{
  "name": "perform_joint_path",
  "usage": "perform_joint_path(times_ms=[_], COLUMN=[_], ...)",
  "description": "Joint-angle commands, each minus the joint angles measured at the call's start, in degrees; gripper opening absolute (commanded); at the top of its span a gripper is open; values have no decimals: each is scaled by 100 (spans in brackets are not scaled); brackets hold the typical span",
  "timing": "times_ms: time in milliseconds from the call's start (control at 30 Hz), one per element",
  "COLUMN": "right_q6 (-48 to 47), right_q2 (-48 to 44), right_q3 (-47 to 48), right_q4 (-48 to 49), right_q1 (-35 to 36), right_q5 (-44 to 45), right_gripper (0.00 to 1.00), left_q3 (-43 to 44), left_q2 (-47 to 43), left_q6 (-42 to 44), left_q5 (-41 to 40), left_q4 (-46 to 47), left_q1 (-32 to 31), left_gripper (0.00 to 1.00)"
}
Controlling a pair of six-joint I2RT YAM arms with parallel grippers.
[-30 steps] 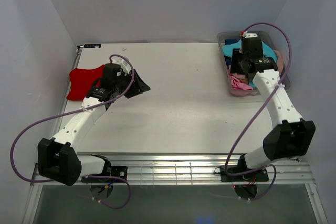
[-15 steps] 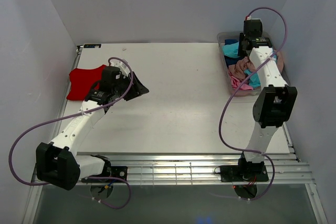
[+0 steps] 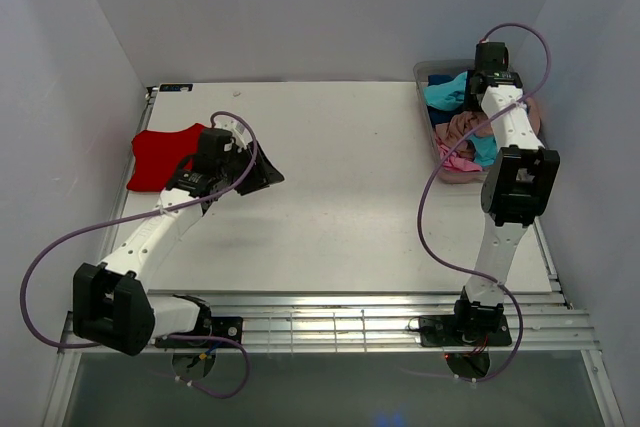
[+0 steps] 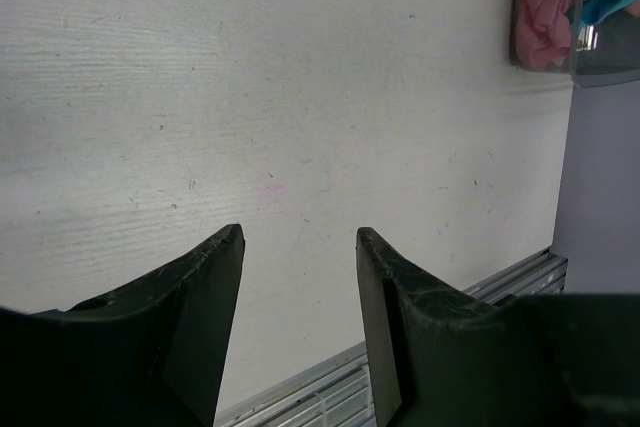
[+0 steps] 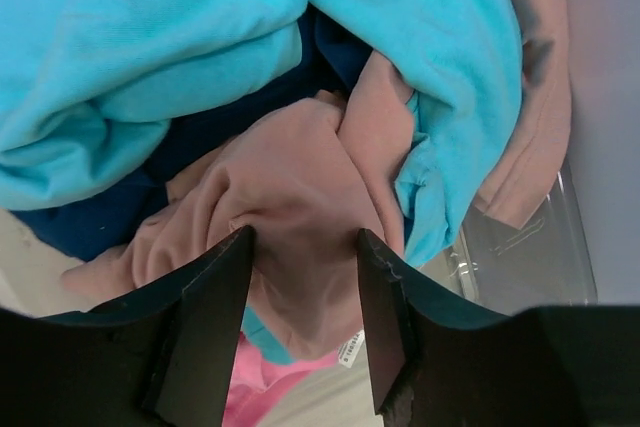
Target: Fold and stack the t-shirts
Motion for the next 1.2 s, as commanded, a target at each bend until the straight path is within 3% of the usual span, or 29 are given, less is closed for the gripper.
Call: perform_joint_path(times_ms=[0, 67, 133, 167, 233, 433, 700, 967, 1167], right_q6=[-52, -52, -43, -43, -43, 9, 264, 1237, 2171], right_q2=[159, 273, 335, 370, 353, -393, -2177, -2626, -3030], right_q3=[290, 334, 395, 456, 483, 510, 693, 2056, 1495], right_q4=[105, 114, 105, 88, 79, -26, -272, -485, 281], right_q1=[-110, -136, -180, -189, -189, -172, 188, 576, 767], right_q5=[-149, -315, -412, -474, -571, -1255, -2249, -4144, -5605], right_gripper=[51, 47, 35, 21, 9, 8, 8, 8, 8], left_q3=[219, 228, 237, 219, 202, 79, 43, -246, -606], left_q2=[45, 81, 89, 98, 90, 63, 169, -94, -621], left_q6=[133, 169, 195, 212, 213, 169, 142, -86, -271], left_q5=[-21, -47, -73, -82, -91, -100, 58, 190, 85], left_q4=[-23, -41, -84, -111, -120, -102, 91, 249, 241], left_q1=[-17, -17, -17, -17, -17, -17, -17, -17, -17], left_gripper=[59, 59, 59, 59, 59, 59, 59, 59, 59])
